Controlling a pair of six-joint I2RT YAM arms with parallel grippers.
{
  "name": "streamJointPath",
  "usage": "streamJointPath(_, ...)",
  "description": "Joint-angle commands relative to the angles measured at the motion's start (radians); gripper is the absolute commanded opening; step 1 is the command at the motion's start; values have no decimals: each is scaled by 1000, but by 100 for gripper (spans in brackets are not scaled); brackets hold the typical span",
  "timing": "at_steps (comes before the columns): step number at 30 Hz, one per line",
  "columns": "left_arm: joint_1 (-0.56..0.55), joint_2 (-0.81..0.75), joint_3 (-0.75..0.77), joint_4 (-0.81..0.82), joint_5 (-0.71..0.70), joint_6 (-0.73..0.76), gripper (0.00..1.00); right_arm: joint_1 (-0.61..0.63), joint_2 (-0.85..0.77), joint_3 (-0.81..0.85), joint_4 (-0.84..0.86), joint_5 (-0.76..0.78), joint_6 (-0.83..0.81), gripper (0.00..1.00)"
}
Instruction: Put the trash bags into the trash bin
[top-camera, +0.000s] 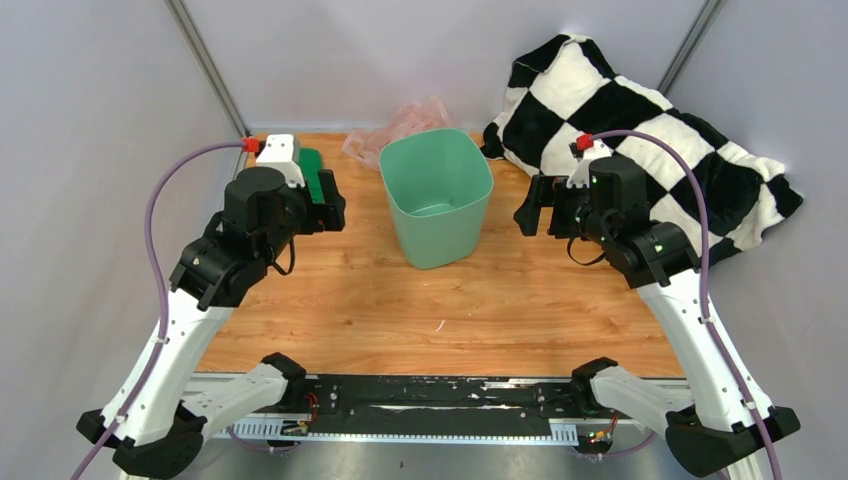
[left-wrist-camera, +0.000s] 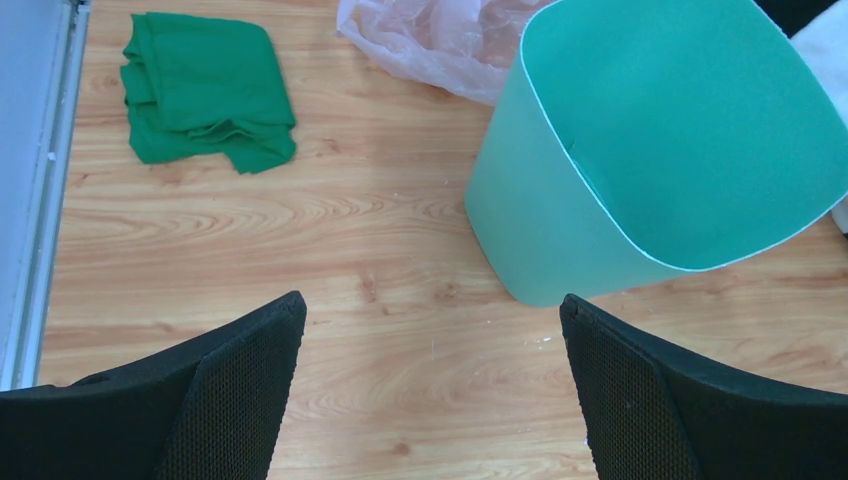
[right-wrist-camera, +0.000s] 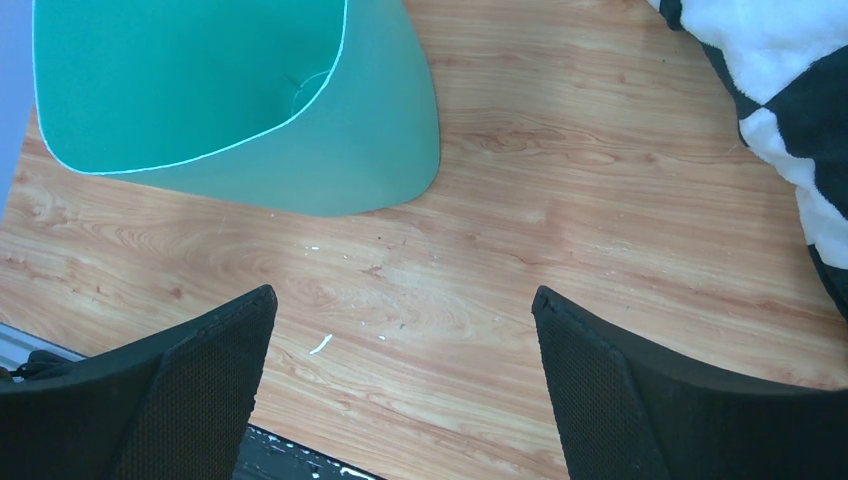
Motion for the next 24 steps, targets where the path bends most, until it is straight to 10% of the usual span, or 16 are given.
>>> streamJointPath(1, 6, 6, -24, -4, -27, -22, 100, 17, -6, -12, -11, 15, -16, 99)
streamJointPath(24, 77, 84, -215, 34, -51, -169, 100, 37, 22, -52, 8, -15, 13, 99)
